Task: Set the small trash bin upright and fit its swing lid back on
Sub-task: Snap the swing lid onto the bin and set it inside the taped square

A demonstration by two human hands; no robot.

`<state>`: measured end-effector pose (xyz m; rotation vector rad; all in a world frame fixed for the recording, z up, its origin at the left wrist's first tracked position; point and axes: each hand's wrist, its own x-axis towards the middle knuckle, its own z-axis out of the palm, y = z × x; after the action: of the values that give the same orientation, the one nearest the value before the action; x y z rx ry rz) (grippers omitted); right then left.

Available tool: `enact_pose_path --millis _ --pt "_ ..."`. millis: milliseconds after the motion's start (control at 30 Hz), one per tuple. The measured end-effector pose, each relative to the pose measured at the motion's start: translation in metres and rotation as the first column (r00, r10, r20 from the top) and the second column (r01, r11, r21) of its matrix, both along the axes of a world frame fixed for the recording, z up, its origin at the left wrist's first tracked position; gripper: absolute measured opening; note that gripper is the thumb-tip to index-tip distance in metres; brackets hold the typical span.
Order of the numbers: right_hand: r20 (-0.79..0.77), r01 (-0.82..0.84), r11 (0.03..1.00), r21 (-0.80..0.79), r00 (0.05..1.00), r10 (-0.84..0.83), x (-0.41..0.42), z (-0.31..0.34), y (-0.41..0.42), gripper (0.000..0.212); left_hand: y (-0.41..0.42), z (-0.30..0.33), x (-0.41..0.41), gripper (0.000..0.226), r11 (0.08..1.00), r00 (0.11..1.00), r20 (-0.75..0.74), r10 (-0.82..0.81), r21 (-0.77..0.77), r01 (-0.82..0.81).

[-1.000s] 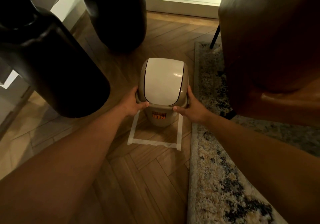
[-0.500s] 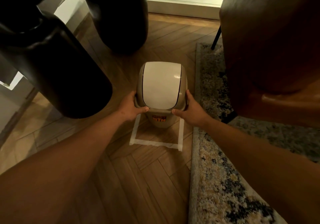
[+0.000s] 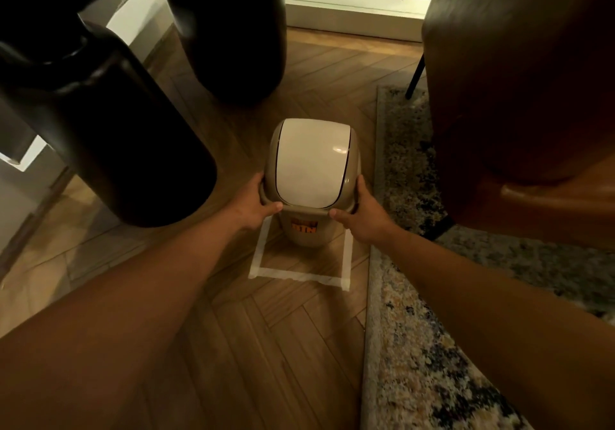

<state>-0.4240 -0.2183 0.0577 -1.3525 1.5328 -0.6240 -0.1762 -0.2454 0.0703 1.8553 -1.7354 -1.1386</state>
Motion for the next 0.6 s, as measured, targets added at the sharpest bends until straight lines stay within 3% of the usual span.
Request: enact_pose_path --millis 333,600 --pt "-0.07 -0.018 0.999 -0.042 0.997 0.015 0.001 0.001 -0.006 0.111 -0.002 0.004 -0.002 0.087 1.0 0.999 -0.042 -0.002 -0.029 0.001" --pt "-0.014 0.016 0.994 -0.111 1.0 -0.017 -0.003 -0.003 0.012 0.087 0.008 0.002 -0.004 0.077 0.99 0.997 0.019 0.072 -0.12 -0.069"
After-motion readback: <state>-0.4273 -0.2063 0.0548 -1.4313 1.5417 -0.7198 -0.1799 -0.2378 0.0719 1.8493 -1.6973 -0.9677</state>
